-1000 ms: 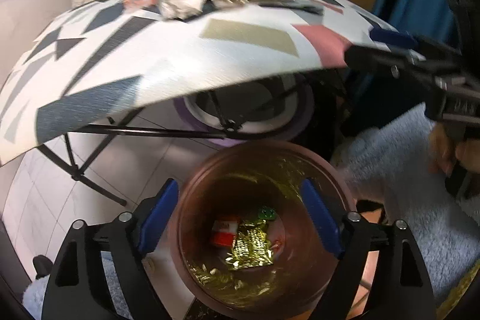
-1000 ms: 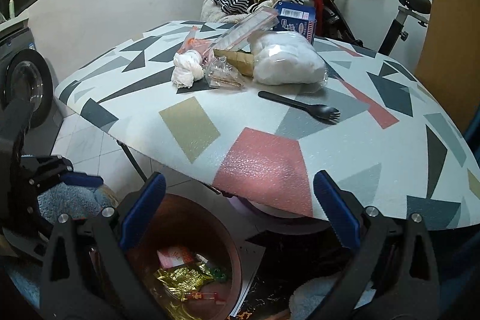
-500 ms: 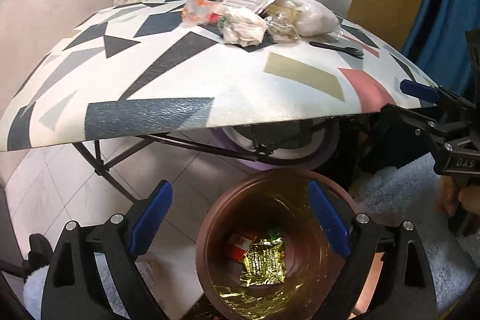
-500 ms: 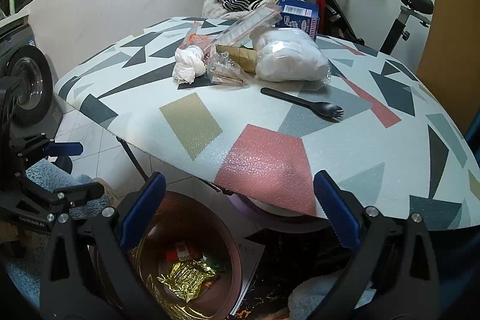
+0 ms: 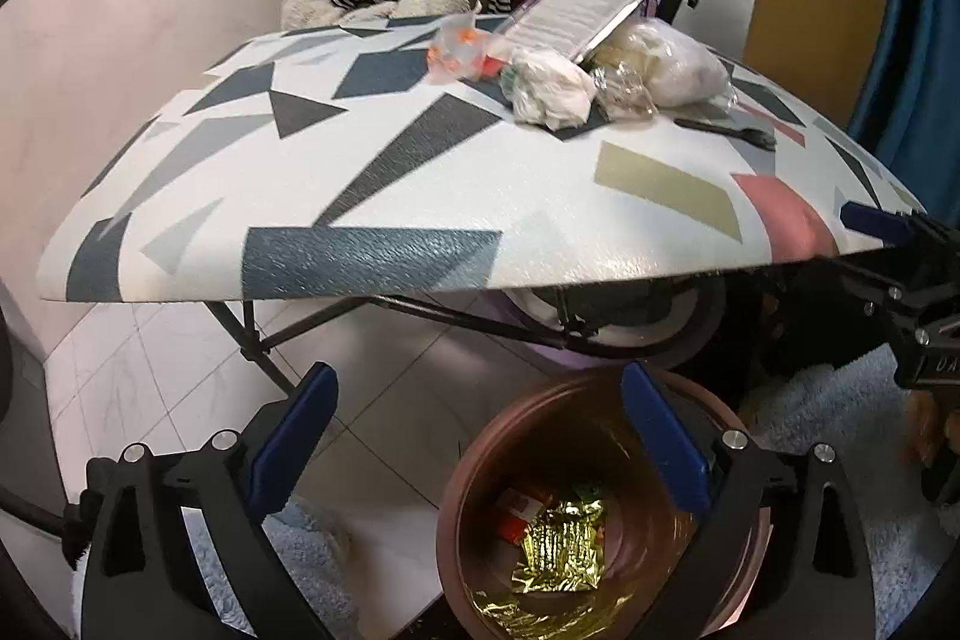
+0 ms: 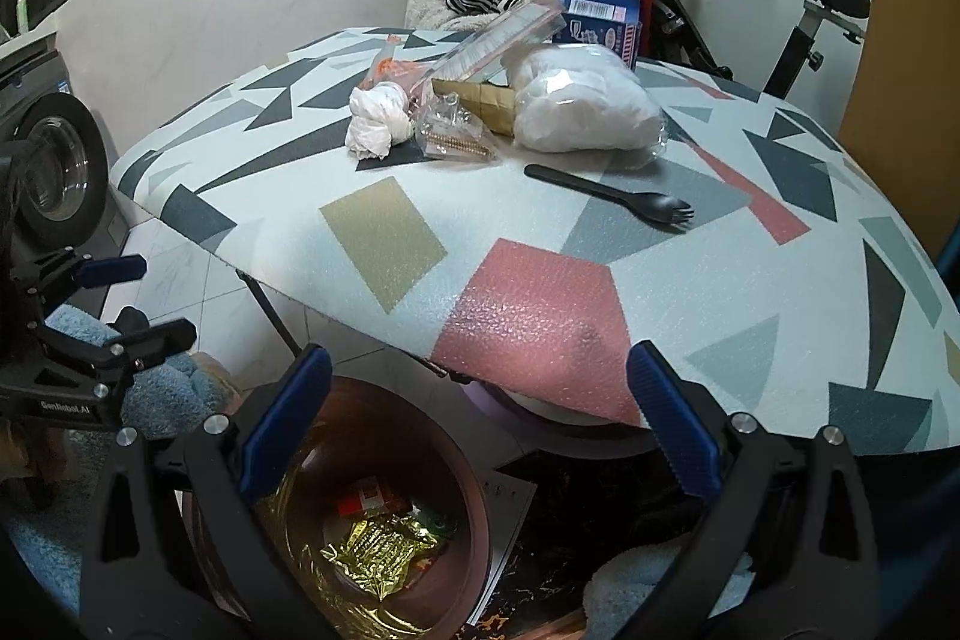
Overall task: Collect trash
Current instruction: 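Open the left gripper to drop the cigarette pack into the bin, then reach the right gripper to the black plastic spork and close on it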
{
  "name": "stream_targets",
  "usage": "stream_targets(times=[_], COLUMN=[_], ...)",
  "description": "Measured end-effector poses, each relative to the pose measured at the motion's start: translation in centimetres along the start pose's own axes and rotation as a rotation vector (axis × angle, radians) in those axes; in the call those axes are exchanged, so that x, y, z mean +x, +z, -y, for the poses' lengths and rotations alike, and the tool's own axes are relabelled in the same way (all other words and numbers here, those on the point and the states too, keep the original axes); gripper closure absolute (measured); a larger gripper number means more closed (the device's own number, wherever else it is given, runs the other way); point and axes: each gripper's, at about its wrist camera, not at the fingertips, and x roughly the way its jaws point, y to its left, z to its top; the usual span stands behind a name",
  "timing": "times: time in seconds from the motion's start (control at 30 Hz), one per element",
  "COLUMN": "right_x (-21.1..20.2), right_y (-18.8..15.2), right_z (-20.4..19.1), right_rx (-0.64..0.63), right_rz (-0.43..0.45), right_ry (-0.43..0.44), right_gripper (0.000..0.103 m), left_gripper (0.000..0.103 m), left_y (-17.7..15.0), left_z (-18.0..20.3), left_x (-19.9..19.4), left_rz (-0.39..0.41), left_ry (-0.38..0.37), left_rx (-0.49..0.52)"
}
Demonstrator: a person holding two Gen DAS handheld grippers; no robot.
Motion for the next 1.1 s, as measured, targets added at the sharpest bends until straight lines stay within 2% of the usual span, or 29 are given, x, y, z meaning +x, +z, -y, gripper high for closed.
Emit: stream_targets(times=[0.43,0.6,0.77,0.97,1.1], right_x=[0.1,0.0,0.2,1.0,1.9], right_y=[0.2,0.5,1.4,2.9,4.1], right_z=[1.3,2.3,3.7,4.9,6.3], right_rx=[0.060,0.097,0.130,0.066,0.000], right_rz=[-0.019,-0.025,-0.050,-0.091,-0.124], right_ry=[-0.033,-0.035,0.001,0.017,0.011], right_gripper=[0.006,0.006,0.006,0.007,0.011], left_gripper=[0.009,0.009,0.009,0.009,0.009], left_y=[1.3,2.0,3.3,5.3,6.6], left_z=[-1.6,-2.2,-2.3,-2.3,-2.5], left_x=[-0.9,-1.1,-1.5,-1.9,-1.7], left_rz=[0.014,0.014,0.032,0.072,0.078], left_ry=[-0.001,-0.020,-0.067,-0.108,-0.132], left_rx=[-0.052,-0.062,-0.050,-0.005,0.002])
